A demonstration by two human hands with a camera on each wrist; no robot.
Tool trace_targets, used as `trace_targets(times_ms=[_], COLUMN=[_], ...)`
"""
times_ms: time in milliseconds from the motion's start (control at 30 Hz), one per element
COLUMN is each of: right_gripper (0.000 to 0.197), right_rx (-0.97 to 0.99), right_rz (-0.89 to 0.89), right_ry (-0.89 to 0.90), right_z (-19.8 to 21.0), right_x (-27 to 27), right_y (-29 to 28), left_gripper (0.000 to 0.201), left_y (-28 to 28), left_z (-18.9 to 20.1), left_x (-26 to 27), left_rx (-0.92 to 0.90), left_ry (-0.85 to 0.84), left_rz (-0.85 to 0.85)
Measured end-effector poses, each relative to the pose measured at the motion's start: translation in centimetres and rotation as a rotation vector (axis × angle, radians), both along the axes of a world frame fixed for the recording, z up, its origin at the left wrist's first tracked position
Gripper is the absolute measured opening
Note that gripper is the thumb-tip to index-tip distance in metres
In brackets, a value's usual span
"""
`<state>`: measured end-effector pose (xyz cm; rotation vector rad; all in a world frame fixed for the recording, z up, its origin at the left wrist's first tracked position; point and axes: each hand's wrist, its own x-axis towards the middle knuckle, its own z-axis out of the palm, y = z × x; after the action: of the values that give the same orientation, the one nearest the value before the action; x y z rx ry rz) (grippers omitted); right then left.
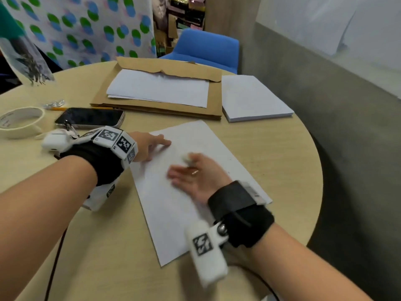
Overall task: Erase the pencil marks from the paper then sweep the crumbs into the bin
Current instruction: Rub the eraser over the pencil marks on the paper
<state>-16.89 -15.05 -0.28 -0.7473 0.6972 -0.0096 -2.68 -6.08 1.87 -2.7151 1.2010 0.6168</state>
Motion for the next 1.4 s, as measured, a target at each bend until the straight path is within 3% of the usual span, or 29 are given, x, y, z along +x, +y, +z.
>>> trace_targets(times_ms=[100, 167, 200, 267, 367, 433, 533, 600, 700, 767, 833, 900, 1033, 1067, 1133, 1233, 1300, 1333, 1400], right_gripper=[0.018, 0.019, 0.021, 0.028, 0.024, 0.021, 0.018, 0.013, 0.015, 0.012, 0.016, 0.016, 0.019, 0.018, 0.020, 0.024, 0.015, 0.015, 0.016], right_rx=[-0.120, -0.183, -0.139, 0.008, 0.030, -0.002, -0.088, -0.141, -0.012, 0.047, 0.079, 0.059, -0.121, -0.136, -0.063, 0.045, 0.046, 0.033, -0.022], right_rz=[-0.496, -0.624, -0.585, -0.333, 0.041, -0.024, -0.431, -0.552, -0.286, 0.010, 0.174, 0.097, -0.460, -0.527, -0.431, 0.060, 0.239, 0.228, 0.007], right_ry=[0.054, 0.054, 0.001, -0.086, -0.016, 0.015, 0.006, -0.023, -0.134, -0.121, -0.078, -0.066, -0.015, -0.018, -0.068, -0.072, -0.022, -0.011, -0.007], right_z=[0.7, 1.3, 1.5, 1.2, 0.2, 0.1, 0.1, 0.5, 1.0, 0.7, 0.1, -0.3, 0.2, 0.5, 1.3, 1.5, 0.8, 0.6, 0.3], right_x=[0.3, -0.3, -0.6, -1.3, -2.4, -2.5, -2.4, -3.0, -4.8, -6.2, -7.2, -7.1, -6.1, -6.1, -6.6, -7.6, -8.0, -7.8, -7.0], right_y=[-5.5, -7.0, -6.5, -4.0, -1.0, -2.7, -7.5, -8.8, -6.2, -3.4, -2.2, -3.5, -8.7, -9.3, -8.4, -4.5, -3.3, -3.6, -5.6], left_gripper=[0.069, 0.066, 0.070, 0.082, 0.090, 0.090, 0.089, 0.089, 0.088, 0.088, 0.087, 0.086, 0.086, 0.087, 0.087, 0.086, 0.086, 0.085, 0.084], left_y=[-0.1, -0.2, -0.1, 0.0, -0.1, -0.2, -0.2, -0.2, -0.3, -0.3, -0.3, -0.3, -0.3, -0.3, -0.3, -0.2, -0.2, -0.2, -0.1], left_z=[0.0, -0.2, -0.3, -0.6, -0.8, -0.8, -0.9, -1.0, -1.1, -1.0, -1.0, -1.0, -1.0, -1.0, -1.0, -0.9, -0.8, -0.8, -0.8], left_x=[0.3, 0.4, 0.5, 0.7, 0.9, 0.9, 1.0, 1.0, 0.9, 0.8, 0.7, 0.7, 0.7, 0.7, 0.7, 0.6, 0.5, 0.5, 0.4], left_rx=[0.014, 0.023, 0.027, 0.035, 0.031, 0.034, 0.037, 0.034, 0.044, 0.043, 0.042, 0.042, 0.047, 0.046, 0.043, 0.033, 0.021, 0.020, 0.019], left_ry=[0.011, 0.015, 0.033, 0.092, 0.119, 0.123, 0.117, 0.106, 0.088, 0.082, 0.077, 0.082, 0.078, 0.077, 0.078, 0.094, 0.101, 0.104, 0.108], left_rz=[-0.005, -0.012, -0.009, 0.003, -0.010, -0.009, -0.013, -0.013, -0.005, -0.009, -0.015, -0.016, -0.020, -0.020, -0.016, -0.012, -0.021, -0.025, -0.025])
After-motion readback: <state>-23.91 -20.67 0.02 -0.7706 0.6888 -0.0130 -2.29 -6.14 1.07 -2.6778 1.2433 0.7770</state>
